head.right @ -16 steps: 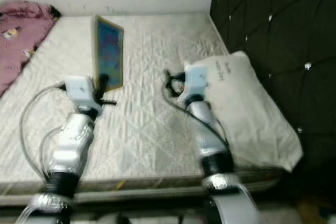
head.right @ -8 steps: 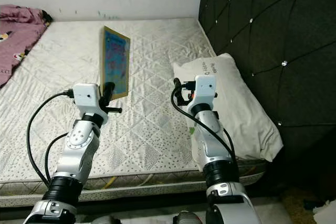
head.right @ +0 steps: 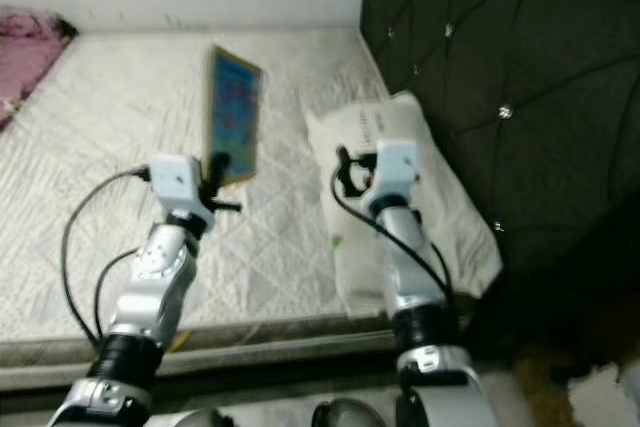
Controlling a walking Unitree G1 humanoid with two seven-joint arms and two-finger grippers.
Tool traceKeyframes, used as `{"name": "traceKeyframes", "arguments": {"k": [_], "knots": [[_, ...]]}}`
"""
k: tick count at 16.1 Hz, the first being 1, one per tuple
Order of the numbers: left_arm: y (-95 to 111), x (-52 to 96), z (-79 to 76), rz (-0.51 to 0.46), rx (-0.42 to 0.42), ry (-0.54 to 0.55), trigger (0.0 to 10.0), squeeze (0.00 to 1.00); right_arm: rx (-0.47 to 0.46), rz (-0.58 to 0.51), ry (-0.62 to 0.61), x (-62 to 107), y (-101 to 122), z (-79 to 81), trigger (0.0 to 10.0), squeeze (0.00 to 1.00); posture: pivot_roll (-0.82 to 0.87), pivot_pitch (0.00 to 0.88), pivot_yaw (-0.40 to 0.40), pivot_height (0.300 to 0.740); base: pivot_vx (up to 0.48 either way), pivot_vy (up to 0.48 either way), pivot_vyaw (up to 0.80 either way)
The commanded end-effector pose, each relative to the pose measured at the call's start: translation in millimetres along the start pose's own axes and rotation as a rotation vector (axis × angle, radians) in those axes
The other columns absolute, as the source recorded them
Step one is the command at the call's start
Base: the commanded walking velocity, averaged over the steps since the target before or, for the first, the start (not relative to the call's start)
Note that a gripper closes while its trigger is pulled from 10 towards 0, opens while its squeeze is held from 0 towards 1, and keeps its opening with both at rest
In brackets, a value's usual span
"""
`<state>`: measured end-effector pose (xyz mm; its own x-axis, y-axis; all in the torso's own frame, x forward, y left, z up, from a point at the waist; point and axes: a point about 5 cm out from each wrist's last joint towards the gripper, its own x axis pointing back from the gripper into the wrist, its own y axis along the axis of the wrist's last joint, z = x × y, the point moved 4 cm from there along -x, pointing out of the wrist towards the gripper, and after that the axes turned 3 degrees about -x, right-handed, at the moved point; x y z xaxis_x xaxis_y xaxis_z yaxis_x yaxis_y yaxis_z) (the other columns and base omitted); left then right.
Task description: Clean up the room
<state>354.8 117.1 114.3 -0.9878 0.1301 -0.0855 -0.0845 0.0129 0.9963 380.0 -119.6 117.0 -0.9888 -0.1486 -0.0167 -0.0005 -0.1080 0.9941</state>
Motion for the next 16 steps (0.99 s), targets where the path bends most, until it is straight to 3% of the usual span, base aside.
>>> {"name": "traceKeyframes", "arguments": {"k": [1, 6, 7, 9, 11, 14, 16], "knots": [[13.9, -3.3, 5.4, -0.052, -0.007, 0.018, 10.0, 0.00, 0.012, -0.009, 0.018, -2.9, 5.7, 4.5, 10.0, 0.00, -0.15, 0.000, 0.012, 0.740, 0.000, 0.000, 0.00], [11.1, -2.8, 12.1, -0.020, 0.015, 0.079, 10.0, 0.00, 0.010, -0.010, 0.012, -2.6, 6.5, 1.5, 10.0, 0.00, -0.15, 0.000, 0.012, 0.740, 0.000, 0.000, 0.00], [10.3, -2.4, 14.3, -0.003, -0.015, 0.096, 10.0, 0.00, 0.010, -0.008, 0.011, -2.5, 6.4, 1.0, 10.0, 0.00, -0.15, 0.000, 0.011, 0.740, 0.000, 0.000, 0.00], [13.4, -0.4, 18.3, -0.041, 0.007, 0.089, 10.0, 0.00, 0.016, -0.009, 0.015, -2.3, 6.4, 1.5, 10.0, 0.00, -0.15, 0.000, 0.008, 0.740, 0.000, 0.000, 0.00], [12.4, 1.5, 17.2, -0.041, 0.038, 0.058, 10.0, 0.00, 0.016, -0.009, 0.022, -3.0, 6.7, 4.4, 10.0, 0.00, -0.14, 0.000, 0.007, 0.740, 0.000, 0.000, 0.00], [14.7, 0.4, 13.8, -0.061, 0.008, 0.044, 10.0, 0.00, 0.018, -0.006, 0.025, -2.8, 6.2, 4.2, 10.0, 0.00, -0.14, 0.000, 0.006, 0.740, 0.000, 0.000, 0.00], [7.3, 2.5, 8.2, -0.012, 0.049, 0.032, 10.0, 0.00, 0.020, -0.001, 0.027, -2.5, 5.0, 4.1, 10.0, 0.00, -0.14, 0.000, 0.006, 0.740, 0.000, 0.000, 0.00]]}}
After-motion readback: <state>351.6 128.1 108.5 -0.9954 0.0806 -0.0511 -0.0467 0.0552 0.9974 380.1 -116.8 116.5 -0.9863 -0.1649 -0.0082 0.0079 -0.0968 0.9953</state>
